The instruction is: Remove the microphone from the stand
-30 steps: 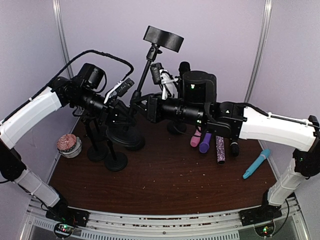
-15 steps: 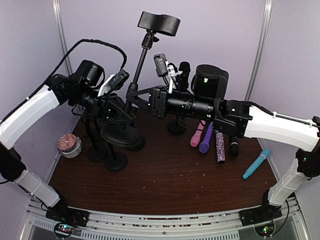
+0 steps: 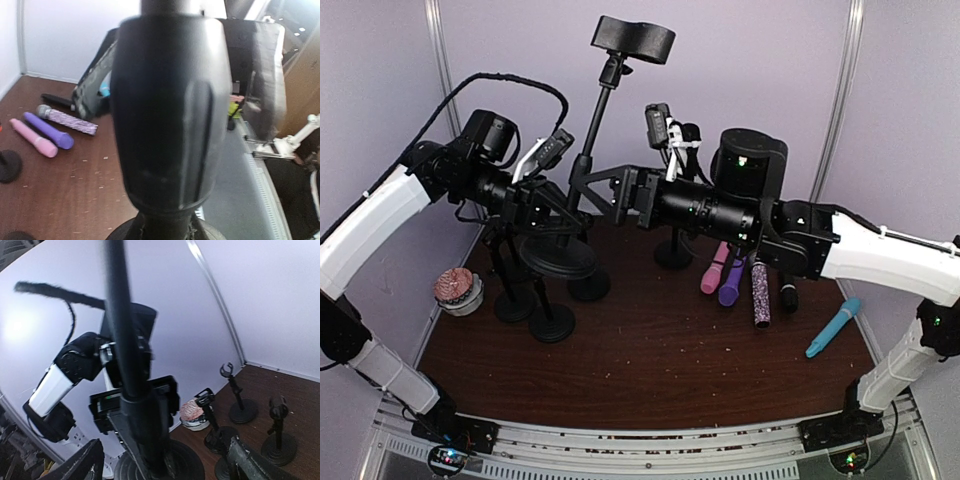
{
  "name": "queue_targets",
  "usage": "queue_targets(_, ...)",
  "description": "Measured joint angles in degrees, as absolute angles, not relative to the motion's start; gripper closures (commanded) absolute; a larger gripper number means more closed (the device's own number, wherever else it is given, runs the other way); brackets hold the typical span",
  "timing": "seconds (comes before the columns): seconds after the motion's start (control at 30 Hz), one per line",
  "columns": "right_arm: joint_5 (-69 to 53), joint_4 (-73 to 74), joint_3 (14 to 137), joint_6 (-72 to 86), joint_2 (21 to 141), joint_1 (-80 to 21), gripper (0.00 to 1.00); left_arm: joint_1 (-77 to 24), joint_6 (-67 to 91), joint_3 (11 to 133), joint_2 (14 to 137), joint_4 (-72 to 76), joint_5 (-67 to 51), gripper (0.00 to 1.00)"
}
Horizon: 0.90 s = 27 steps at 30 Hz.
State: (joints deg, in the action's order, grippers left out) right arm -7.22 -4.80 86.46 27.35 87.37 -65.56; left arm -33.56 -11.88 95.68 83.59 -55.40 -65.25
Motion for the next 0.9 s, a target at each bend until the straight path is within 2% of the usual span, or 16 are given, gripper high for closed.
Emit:
queue_targets(0.2, 4.67, 0.82, 87.11, 30.09, 87.18, -66.06, 0.24, -32.82, -13.41, 97.06, 83.59, -55.35, -57.54, 1.0)
queue_targets(0.5, 4.56, 1.58, 93.34, 29.93, 91.13, -66.57, 0.33, -32.82, -15.46, 97.06, 83.96, -55.4, -52.49, 1.0)
queue_targets(0.8, 2.81, 3.55, 99.2, 29.67, 95.98, -66.57, 0.6, -32.82, -16.16, 97.06, 83.99, -55.44, -52.45, 1.0)
queue_targets(0.9, 1.37, 3.79, 99.2, 29.5, 96.29, -66.52, 0.73, -32.82, -16.36, 97.06, 84.05, -55.57, -52.47, 1.0)
